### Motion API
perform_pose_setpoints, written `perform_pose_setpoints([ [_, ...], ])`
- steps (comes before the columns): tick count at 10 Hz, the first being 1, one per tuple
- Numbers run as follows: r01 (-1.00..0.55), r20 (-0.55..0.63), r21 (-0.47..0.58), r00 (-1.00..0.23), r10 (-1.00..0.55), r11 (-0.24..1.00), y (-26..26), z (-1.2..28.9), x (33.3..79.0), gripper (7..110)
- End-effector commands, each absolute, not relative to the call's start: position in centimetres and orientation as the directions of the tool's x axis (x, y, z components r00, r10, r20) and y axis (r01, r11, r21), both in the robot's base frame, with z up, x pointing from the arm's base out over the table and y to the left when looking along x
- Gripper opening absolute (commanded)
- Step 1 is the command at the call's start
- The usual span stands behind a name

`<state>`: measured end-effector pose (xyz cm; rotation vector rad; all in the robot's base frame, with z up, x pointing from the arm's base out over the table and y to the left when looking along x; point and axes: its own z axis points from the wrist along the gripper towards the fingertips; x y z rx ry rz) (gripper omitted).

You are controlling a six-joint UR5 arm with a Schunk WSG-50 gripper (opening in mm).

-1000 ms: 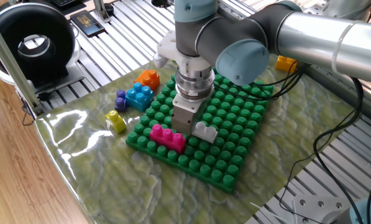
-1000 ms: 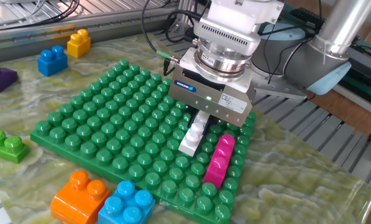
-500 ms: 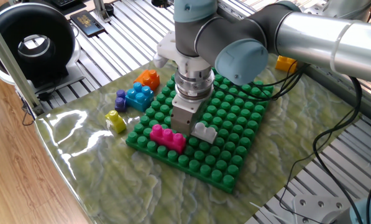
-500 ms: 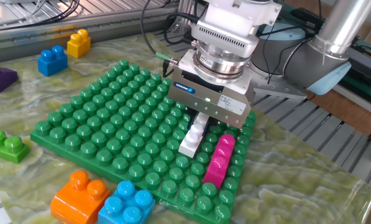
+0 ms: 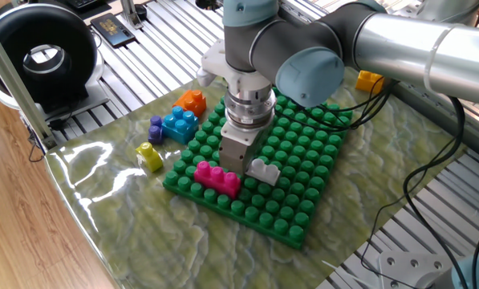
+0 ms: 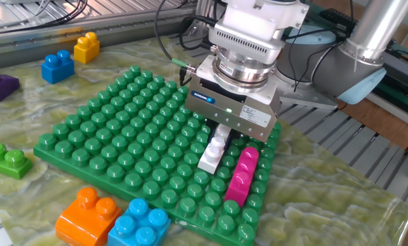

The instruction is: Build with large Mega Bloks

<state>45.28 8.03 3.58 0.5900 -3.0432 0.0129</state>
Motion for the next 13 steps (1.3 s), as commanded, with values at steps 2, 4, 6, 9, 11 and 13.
perform_pose_setpoints([
  [2, -0.367, 0.035, 0.039, -0.929, -0.368, 0.929, 8.11, 3.45, 45.55, 7],
  [4, -0.374, 0.035, 0.042, -0.926, -0.376, 0.926, 7.97, 3.54, 45.51, 7],
  [6, -0.373, 0.034, 0.044, -0.927, -0.374, 0.927, 8.01, 3.52, 45.51, 7],
  [9, -0.373, 0.033, 0.043, -0.927, -0.374, 0.927, 7.98, 3.31, 45.64, 7],
  [11, -0.375, 0.036, 0.044, -0.925, -0.377, 0.926, 7.97, 3.2, 45.59, 7],
  [13, -0.378, 0.037, 0.049, -0.924, -0.38, 0.924, 8.07, 3.16, 45.53, 7],
])
